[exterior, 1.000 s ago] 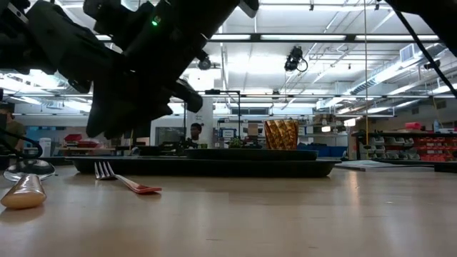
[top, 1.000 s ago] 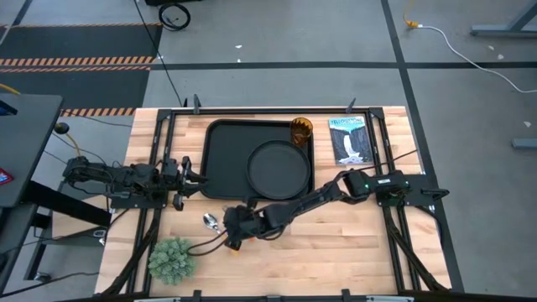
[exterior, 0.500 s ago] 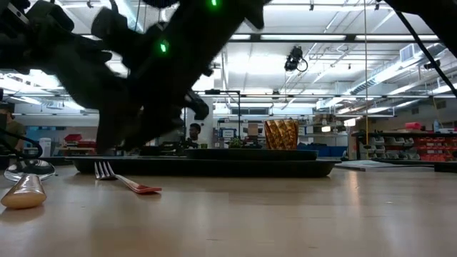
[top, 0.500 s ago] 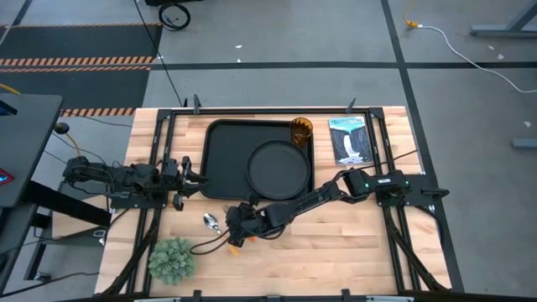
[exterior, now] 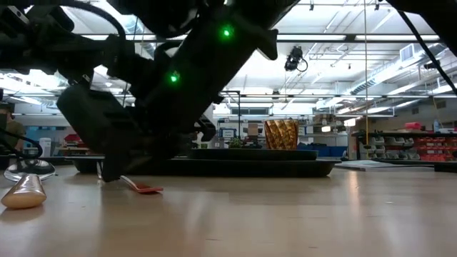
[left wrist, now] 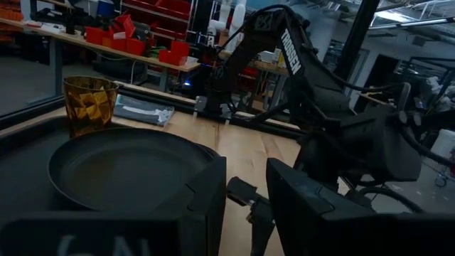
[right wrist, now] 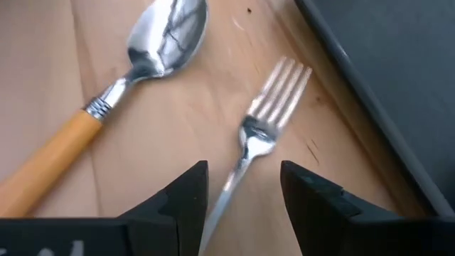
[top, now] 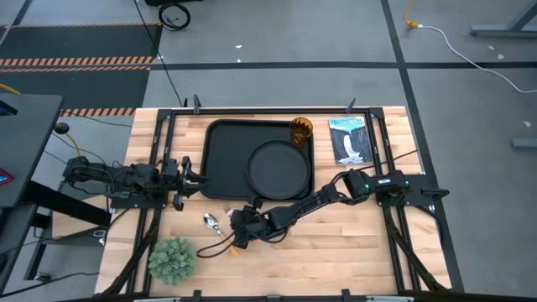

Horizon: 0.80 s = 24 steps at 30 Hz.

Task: Pick and place plate/cup/fork/spoon on tray
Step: Put the orange fork on the black tray on the left side of the black plate

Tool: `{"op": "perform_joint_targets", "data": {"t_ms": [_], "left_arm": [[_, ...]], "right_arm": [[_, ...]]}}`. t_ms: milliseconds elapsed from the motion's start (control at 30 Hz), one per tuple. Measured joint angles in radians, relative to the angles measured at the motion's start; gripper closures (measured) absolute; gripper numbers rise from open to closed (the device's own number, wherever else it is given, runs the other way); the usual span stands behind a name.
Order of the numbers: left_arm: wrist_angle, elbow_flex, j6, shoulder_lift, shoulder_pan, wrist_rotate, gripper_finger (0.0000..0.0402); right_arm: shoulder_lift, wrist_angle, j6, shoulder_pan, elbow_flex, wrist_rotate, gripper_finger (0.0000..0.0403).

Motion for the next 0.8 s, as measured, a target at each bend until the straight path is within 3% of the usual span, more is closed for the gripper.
{"op": "perform_joint_targets", "data": {"t_ms": [800], "left_arm": [[0.000, 0.000, 0.000, 0.000, 0.000, 0.000, 0.0292]], "right_arm": [[-0.001, -0.035, 0.096, 0.002, 0.001, -0.026, 0.0310]]}}
